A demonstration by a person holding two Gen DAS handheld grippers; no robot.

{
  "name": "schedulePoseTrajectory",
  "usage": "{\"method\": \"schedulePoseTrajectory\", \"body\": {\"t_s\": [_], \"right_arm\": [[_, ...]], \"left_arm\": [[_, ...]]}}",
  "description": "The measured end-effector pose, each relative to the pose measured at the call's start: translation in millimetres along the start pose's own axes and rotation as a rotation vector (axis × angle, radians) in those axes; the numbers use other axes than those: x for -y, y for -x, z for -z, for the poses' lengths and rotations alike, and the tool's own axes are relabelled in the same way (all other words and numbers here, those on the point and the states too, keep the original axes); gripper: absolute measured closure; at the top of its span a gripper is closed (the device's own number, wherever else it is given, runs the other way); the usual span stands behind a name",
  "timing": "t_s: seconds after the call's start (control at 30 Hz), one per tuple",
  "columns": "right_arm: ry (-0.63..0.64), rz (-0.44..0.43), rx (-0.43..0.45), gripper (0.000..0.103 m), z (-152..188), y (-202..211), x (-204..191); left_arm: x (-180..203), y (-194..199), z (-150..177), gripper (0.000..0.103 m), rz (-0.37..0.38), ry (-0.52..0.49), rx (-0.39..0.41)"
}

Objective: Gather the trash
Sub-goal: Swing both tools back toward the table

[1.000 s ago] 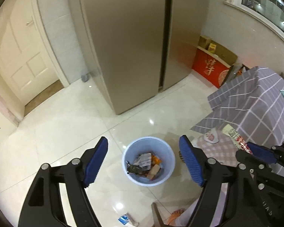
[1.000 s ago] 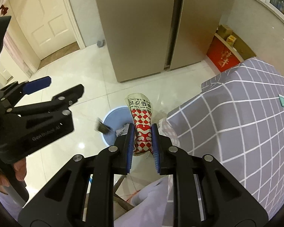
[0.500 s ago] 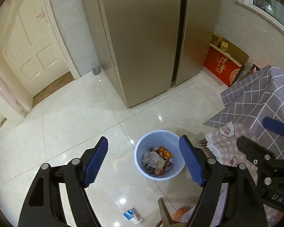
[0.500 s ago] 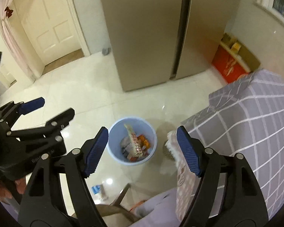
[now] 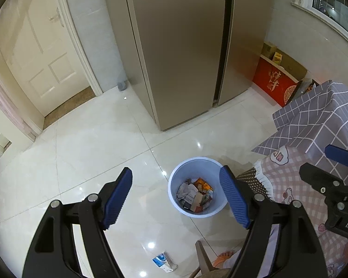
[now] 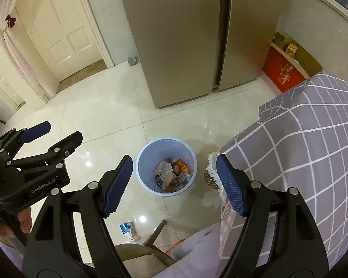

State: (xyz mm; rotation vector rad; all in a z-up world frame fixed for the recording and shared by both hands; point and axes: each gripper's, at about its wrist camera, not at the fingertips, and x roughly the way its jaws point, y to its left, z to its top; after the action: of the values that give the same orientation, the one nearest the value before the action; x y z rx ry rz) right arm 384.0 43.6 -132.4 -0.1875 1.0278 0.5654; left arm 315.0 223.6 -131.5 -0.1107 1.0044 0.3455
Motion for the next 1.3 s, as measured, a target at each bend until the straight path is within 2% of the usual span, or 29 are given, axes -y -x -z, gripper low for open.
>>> {"method": "schedulePoseTrajectory", "body": {"t_s": [0.43, 0.6, 0.83, 1.03, 1.3], "right_arm": [[-0.069, 0.002, 0.074, 0.029, 6.9, 37.5, 31.5], [-0.107, 0.013, 0.076, 0.029, 14.4, 45.6, 54.4], [-0.195, 0.060, 0.096, 0.029, 26.8, 65.3, 100.0], [-0.288, 0.109, 0.119, 0.028, 43.0, 86.7, 148.0], [-0.401, 0.187, 0.152, 0.025, 61.4, 117.9, 221.2]], "left_arm": [[25.3, 30.7, -12.2, 0.027, -0.013, -0.030, 0.039], [47.3, 48.2, -17.1, 0.027, 0.020, -0.043, 0.072], [92.8, 68.0, -24.7, 0.027, 0.063, -0.104, 0.114], [146.7, 78.9, -31.1, 0.027, 0.105, -0.181, 0.132], [225.8, 82.6, -37.7, 0.027, 0.147, -0.287, 0.117]]}}
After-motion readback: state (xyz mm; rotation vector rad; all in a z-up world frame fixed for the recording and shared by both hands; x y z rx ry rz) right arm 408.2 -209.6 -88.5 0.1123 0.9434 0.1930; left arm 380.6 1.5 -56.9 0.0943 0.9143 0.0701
